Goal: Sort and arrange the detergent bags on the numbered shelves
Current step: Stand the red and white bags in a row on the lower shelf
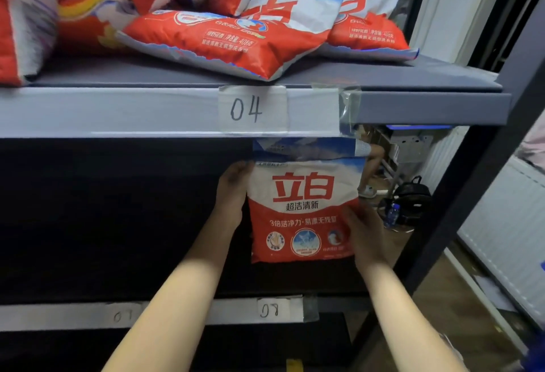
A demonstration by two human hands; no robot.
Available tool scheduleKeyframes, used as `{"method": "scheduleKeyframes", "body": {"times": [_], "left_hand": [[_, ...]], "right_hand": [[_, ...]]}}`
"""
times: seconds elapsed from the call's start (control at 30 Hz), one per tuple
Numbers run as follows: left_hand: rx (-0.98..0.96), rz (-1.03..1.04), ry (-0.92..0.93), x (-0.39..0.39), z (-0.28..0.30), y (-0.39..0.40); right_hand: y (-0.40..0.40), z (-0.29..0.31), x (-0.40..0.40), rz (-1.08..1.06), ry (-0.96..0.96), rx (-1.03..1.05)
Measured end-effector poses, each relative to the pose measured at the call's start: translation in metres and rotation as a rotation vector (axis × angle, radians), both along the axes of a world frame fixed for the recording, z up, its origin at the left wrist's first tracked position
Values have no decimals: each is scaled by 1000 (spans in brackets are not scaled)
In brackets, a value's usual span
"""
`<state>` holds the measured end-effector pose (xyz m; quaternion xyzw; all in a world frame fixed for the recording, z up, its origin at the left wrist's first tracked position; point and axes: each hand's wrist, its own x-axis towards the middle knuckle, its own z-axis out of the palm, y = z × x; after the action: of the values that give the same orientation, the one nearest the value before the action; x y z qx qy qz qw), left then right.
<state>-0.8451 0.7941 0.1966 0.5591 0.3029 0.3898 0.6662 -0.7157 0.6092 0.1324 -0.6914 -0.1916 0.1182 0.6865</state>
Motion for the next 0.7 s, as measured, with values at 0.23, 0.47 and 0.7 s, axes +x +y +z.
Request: {"method": "scheduleKeyframes", "body": {"times": [0.23,0.47,0.7], "left_hand": [[397,-51,381,-42,-13,-25],[1024,-201,839,-123,-38,-76],[1471,-51,490,-173,86,-113]], "right_hand": [[-26,-7,-41,-102,-110,-336],[-76,13,-149,92,-382,-612],[-105,152,-202,121,-732,-369]]}}
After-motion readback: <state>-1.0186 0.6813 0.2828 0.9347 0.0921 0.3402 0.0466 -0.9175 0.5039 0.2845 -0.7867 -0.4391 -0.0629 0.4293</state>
